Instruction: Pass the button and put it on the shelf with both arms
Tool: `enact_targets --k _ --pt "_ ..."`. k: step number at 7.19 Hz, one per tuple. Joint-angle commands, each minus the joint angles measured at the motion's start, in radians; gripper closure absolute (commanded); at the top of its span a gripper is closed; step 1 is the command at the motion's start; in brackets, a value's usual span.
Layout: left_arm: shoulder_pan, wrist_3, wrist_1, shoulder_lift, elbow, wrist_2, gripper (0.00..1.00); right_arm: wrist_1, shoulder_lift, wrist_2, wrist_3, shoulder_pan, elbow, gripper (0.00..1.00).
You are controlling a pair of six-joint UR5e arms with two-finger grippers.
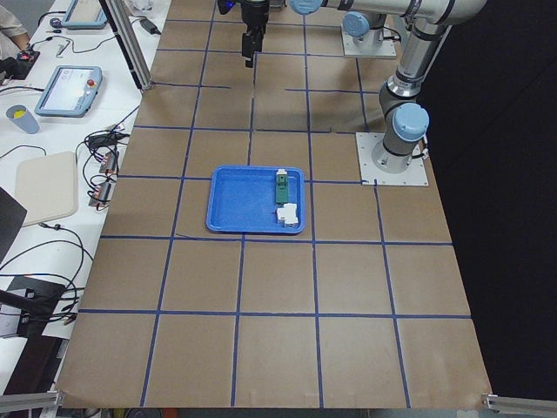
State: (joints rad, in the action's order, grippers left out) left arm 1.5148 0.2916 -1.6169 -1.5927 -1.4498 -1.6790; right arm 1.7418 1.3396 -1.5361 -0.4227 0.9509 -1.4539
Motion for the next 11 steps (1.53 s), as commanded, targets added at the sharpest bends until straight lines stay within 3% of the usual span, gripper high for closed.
enact_targets --k 1,4,7,8,11 --pt "-0.004 -0.057 -0.043 0.000 -0.001 -0.001 0.00 -0.164 0.113 -0.053 0.024 0.130 -0.008 0.00" --pt "-0.004 -0.057 -0.040 0.000 -0.001 0.004 0.00 -0.275 0.194 -0.061 0.262 0.361 -0.028 0.00" --pt "-0.004 -0.057 -0.035 -0.004 -0.001 0.009 0.00 -0.228 0.312 -0.047 0.364 0.527 -0.182 0.00" --pt "-0.004 -0.057 -0.034 -0.004 -0.001 0.009 0.00 -0.150 0.314 -0.049 0.389 0.573 -0.186 0.00" --pt "-0.004 -0.055 -0.031 -0.006 -0.001 0.010 0.00 -0.169 0.314 -0.053 0.389 0.620 -0.172 0.00"
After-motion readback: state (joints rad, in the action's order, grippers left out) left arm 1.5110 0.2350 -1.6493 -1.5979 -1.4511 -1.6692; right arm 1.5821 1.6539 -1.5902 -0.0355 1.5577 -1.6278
